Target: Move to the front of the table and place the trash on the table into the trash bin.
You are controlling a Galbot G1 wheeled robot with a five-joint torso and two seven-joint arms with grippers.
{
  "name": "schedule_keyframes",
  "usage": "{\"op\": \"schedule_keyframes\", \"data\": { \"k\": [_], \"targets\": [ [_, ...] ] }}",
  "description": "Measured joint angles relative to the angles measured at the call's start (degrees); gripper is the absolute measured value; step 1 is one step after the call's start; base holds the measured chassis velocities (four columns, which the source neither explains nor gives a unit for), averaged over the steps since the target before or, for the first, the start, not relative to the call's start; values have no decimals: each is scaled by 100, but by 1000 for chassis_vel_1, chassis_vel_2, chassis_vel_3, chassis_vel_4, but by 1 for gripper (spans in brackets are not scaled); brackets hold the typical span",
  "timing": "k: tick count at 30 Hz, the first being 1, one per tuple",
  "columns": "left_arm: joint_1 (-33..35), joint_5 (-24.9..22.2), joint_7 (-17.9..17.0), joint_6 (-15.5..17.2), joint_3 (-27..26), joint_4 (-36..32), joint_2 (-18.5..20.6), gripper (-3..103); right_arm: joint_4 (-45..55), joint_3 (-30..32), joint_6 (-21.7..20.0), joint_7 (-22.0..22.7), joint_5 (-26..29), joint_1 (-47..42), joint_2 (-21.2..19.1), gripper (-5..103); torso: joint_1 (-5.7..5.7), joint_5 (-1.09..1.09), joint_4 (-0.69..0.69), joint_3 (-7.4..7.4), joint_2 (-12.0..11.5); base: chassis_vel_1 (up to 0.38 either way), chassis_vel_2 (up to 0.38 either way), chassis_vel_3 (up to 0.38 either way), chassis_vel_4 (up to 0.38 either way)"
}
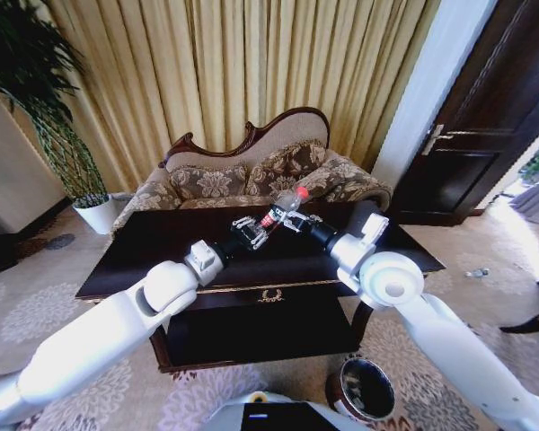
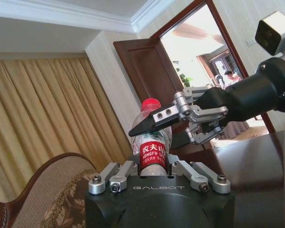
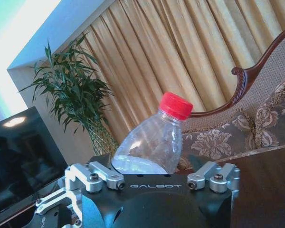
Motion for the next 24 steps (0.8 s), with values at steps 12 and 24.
{"op": "schedule_keyframes", "data": {
  "k": [12, 24],
  "targets": [
    [-49, 8, -21, -9, 38, 67, -48, 26, 0, 15, 19, -20, -57, -100, 8, 58, 0, 0, 0, 0, 0, 0, 0, 0, 0],
    [-116, -126, -280, 103, 143, 0, -121, 39, 30, 77, 31, -69, -114, -206, -18, 40, 0, 0, 0, 0, 0, 0, 0, 0, 0]
  ]
}}
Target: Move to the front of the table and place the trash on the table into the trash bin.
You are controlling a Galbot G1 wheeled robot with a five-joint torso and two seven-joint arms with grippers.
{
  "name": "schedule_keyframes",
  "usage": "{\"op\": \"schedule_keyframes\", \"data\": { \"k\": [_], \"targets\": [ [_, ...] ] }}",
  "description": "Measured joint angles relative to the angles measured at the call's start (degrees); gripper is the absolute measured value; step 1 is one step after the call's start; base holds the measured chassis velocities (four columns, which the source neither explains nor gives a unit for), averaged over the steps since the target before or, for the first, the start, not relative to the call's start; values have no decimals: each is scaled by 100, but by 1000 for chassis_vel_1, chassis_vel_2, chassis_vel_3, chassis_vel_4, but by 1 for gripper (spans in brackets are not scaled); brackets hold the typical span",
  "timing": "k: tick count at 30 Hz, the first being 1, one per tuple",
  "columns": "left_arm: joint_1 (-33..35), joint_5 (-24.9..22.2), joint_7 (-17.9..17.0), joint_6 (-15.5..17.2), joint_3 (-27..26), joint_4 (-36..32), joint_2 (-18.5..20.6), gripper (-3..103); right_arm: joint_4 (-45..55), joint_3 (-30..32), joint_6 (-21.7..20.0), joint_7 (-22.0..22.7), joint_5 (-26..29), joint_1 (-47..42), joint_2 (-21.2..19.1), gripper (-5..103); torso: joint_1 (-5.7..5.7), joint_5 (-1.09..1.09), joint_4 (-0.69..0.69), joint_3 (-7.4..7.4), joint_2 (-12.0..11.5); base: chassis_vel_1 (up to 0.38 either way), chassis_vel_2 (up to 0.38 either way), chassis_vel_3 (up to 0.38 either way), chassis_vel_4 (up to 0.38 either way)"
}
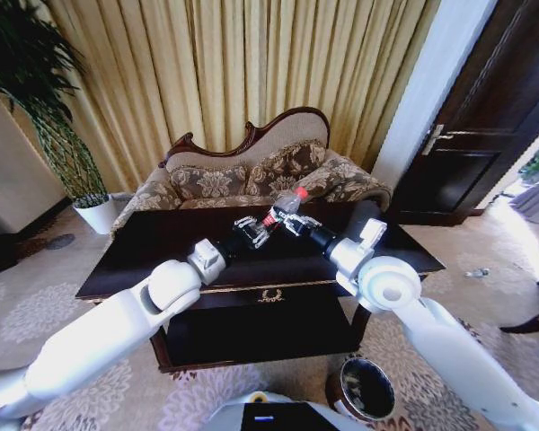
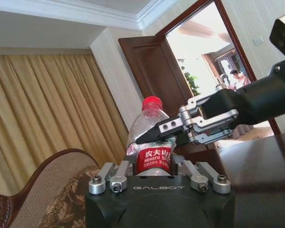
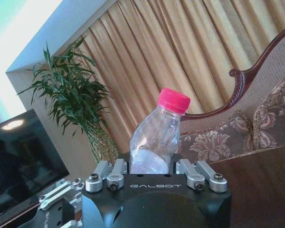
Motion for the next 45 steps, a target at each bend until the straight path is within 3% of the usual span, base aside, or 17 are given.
{"op": "schedule_keyframes", "data": {
  "k": [2, 3, 5, 7, 12, 14, 16, 18, 20, 29, 32, 35, 36, 39, 41, 42, 45],
  "targets": [
    [-12, -57, -26, 34, 4, -21, -1, 44, -2, 12, 1, 2, -4, -32, -8, 35, 0, 0, 0, 0, 0, 0, 0, 0, 0],
    [-27, -106, -47, 66, 4, -39, -2, 55, 4, 23, 0, 4, -4, -57, -12, 32, 0, 0, 0, 0, 0, 0, 0, 0, 0],
    [-28, -119, -55, 80, 4, -46, -2, 55, 4, 26, -1, 8, -5, -66, -13, 29, 0, 0, 0, 0, 0, 0, 0, 0, 0],
    [-26, -150, -88, 103, -21, -74, 7, 66, 7, 33, -11, 24, -5, -88, -15, 24, 0, 1, 0, 0, 0, 0, 0, 0, 0],
    [32, -258, -103, 176, -94, -179, 50, 88, 13, 56, -11, 29, -4, -98, -20, 23, 0, 0, 0, 0, 0, 0, 0, 0, 0],
    [54, -305, -108, 207, -136, -217, 66, 88, 11, 62, -11, 30, -4, -98, -22, 23, 0, -1, 0, 0, 0, 0, 0, 0, 0],
    [181, -585, -124, 381, -316, -396, 136, 99, -12, 71, -5, 41, -5, -98, -22, 23, 0, -1, 0, 0, 0, 0, 0, 0, 0],
    [211, -665, -133, 428, -352, -439, 152, 99, -18, 73, -3, 43, -6, -98, -22, 23, 0, 0, 0, 0, 0, 0, 0, 0, 0],
    [481, -1191, -173, 765, -646, -769, 357, 100, -78, 99, 20, 54, -12, -84, -22, 23, 0, 0, 0, 0, 0, 0, 0, 0, 0],
    [1694, -1531, -309, 1222, -1746, -1409, 1041, 100, -234, 278, 83, 86, -42, -35, -16, 23, 0, 0, 2, 0, 1, 0, 0, 0, 0],
    [2259, -1594, -1041, 1270, -2294, -1593, 1276, 100, -371, 544, 99, 128, -111, 7, -78, 23, -1, -1, 2, -1, 1, 0, 0, 0, 0],
    [2342, -1640, -1302, 1283, -2504, -1557, 1257, 100, -456, 654, 171, 139, -283, -10, -117, 23, -1, 0, 2, -1, 1, 0, 0, 0, 0],
    [2309, -1744, -1515, 1326, -2703, -1436, 1150, 100, -541, 838, 230, 141, -527, -105, -144, 23, -1, 0, 0, -1, 1, 0, 0, 0, 0],
    [2257, -1843, -1636, 1362, -2924, -1282, 1028, 100, -638, 1068, 235, 160, -844, -225, -176, 23, 0, 0, -2, 0, 1, 0, 0, 0, 0],
    [2278, -2037, -1721, 1430, -3339, -1040, 854, 100, -941, 1373, 291, 25, -1905, -469, -289, 23, -1, 0, 0, 0, 1, 0, 0, 0, 0],
    [2278, -2037, -1721, 1430, -3339, -1040, 854, 100, -941, 1373, 291, 25, -1905, -469, -289, 23, -1, 0, 0, 0, 1, 0, 0, 0, 0],
    [2333, -2206, -1812, 1469, -3757, -626, 705, 100, -1203, 1609, 322, -91, -2739, -672, -411, 23, -1, 0, -2, 0, 1, 0, 0, 0, 0]
  ]
}}
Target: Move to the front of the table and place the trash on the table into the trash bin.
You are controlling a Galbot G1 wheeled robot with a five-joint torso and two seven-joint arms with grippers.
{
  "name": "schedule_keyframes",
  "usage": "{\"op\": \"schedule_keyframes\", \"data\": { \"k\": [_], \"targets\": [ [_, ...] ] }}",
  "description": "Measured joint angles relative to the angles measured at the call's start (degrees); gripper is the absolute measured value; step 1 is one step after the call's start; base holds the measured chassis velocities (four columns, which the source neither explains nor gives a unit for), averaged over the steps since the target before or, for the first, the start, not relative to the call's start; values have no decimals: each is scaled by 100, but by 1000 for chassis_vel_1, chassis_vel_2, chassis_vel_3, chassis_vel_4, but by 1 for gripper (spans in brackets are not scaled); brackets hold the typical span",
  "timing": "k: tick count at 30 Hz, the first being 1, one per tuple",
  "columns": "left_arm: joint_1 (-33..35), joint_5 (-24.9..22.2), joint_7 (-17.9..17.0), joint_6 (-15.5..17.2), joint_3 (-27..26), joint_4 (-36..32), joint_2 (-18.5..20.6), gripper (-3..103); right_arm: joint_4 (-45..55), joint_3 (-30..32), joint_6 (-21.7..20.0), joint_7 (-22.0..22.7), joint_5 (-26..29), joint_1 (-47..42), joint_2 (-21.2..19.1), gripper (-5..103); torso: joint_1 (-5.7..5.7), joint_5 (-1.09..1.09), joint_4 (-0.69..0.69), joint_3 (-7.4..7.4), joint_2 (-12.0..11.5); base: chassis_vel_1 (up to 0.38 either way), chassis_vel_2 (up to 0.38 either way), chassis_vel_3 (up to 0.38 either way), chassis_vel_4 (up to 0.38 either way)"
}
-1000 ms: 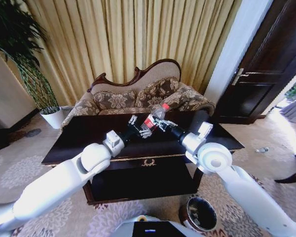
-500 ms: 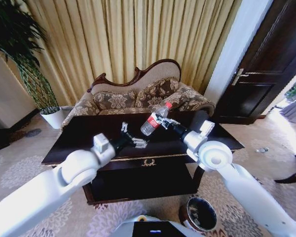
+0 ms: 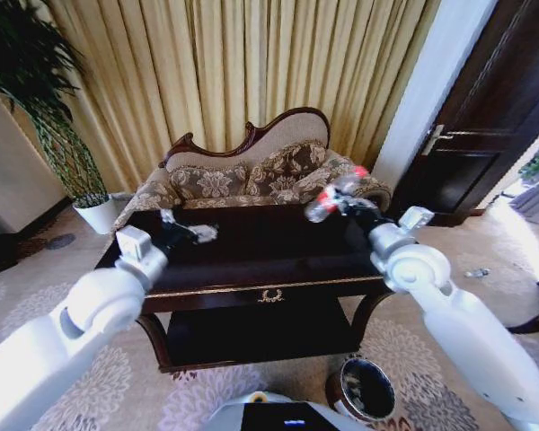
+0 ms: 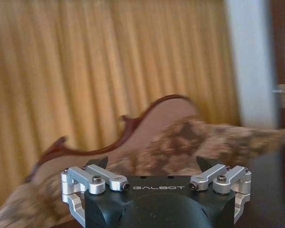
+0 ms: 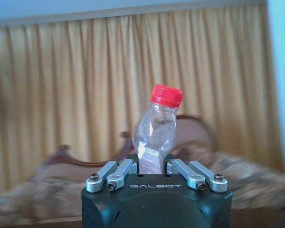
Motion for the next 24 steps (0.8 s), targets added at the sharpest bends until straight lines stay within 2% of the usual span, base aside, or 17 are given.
{"op": "schedule_keyframes", "data": {
  "k": [4, 6, 8, 9, 11, 12, 13, 16, 24],
  "targets": [
    [64, -85, -21, 3, -318, 375, -32, 100, -66, 63, -13, 290, -82, -29, -34, 23, 0, 0, 1, 0, 0, 0, 0, 0, 0],
    [145, -260, -20, -63, -719, 782, -47, 100, -150, 105, -19, 527, -279, -60, -38, 23, 0, -3, 5, 1, 0, 0, 0, 0, 0],
    [152, -373, -18, -86, -906, 947, -67, 100, -173, 133, -17, 569, -385, -103, -44, 23, 1, -2, 5, 0, 0, 0, 0, 0, 0],
    [147, -480, -6, -107, -1213, 1204, -98, 100, -177, 185, -20, 616, -456, -174, -50, 23, 1, -3, 3, 1, 0, 0, 0, 0, 0],
    [144, -489, 7, -116, -1289, 1262, -103, 100, -177, 194, -24, 631, -464, -186, -51, 23, 1, -3, 2, 1, -1, 0, 0, 0, 0],
    [160, -506, 104, -206, -1631, 1561, -104, 100, -170, 229, -61, 745, -569, -262, -46, 23, 0, 1, 2, 0, -1, 0, 0, 0, 0],
    [193, -508, 119, -251, -1718, 1643, -100, 100, -164, 229, -76, 786, -634, -292, -38, 23, 1, 0, 2, 0, 0, 0, 0, 0, 0],
    [348, -513, 199, -349, -1938, 1820, -88, 100, -118, 229, -97, 847, -805, -398, -12, 23, 1, -1, 3, 0, 0, 0, 0, 0, 0],
    [755, -333, 218, -513, -2057, 1901, -245, 100, 42, 247, -215, 1011, -927, -663, 30, 23, 0, -2, 3, 1, -1, 0, 0, 0, 0]
  ]
}}
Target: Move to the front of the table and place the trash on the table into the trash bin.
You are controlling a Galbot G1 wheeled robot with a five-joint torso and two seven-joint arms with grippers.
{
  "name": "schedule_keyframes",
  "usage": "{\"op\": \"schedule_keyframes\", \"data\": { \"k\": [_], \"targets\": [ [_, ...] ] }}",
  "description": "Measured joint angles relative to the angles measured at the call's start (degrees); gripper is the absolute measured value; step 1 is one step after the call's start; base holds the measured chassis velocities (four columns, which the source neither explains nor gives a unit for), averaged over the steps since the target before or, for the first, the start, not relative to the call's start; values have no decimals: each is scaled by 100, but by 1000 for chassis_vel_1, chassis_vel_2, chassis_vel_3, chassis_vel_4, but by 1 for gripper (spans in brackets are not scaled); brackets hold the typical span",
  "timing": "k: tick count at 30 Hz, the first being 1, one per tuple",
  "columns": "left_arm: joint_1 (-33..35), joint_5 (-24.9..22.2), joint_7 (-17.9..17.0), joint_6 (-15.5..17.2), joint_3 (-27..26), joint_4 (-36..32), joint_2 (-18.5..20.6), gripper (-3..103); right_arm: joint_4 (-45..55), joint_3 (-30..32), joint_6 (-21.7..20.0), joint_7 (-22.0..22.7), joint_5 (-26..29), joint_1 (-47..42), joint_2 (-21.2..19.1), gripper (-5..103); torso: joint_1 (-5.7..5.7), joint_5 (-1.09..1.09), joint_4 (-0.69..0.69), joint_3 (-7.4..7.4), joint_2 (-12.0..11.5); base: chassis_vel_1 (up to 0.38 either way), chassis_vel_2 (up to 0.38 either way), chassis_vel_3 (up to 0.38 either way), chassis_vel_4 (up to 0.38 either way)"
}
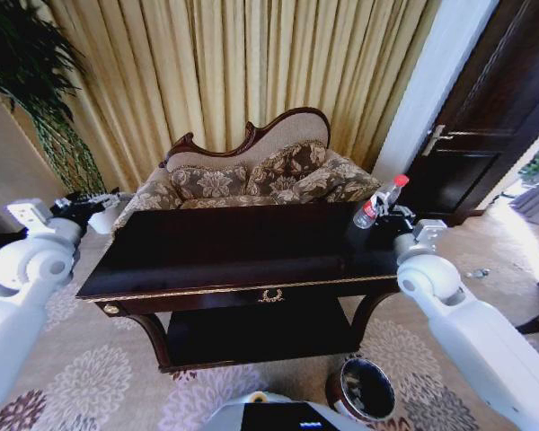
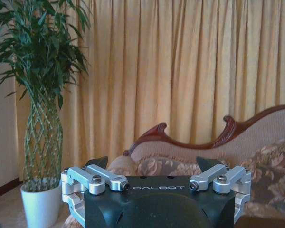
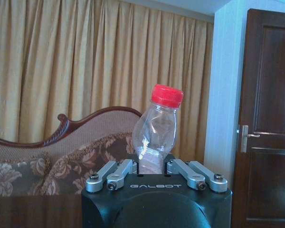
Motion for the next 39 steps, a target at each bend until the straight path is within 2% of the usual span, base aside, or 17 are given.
{"op": "schedule_keyframes", "data": {
  "k": [14, 39],
  "targets": [
    [435, 229, 182, -84, -52, -175, -92, 100, 395, 371, -109, 56, -25, -702, 100, 23, 2, 1, 0, 0, 0, 31, -30, -33, 29],
    [224, 288, 284, -102, 239, -64, -159, 100, 289, 314, -98, 30, -281, -803, 263, 23, 1, 1, -1, 0, 0, 123, -119, -116, 122]
  ]
}}
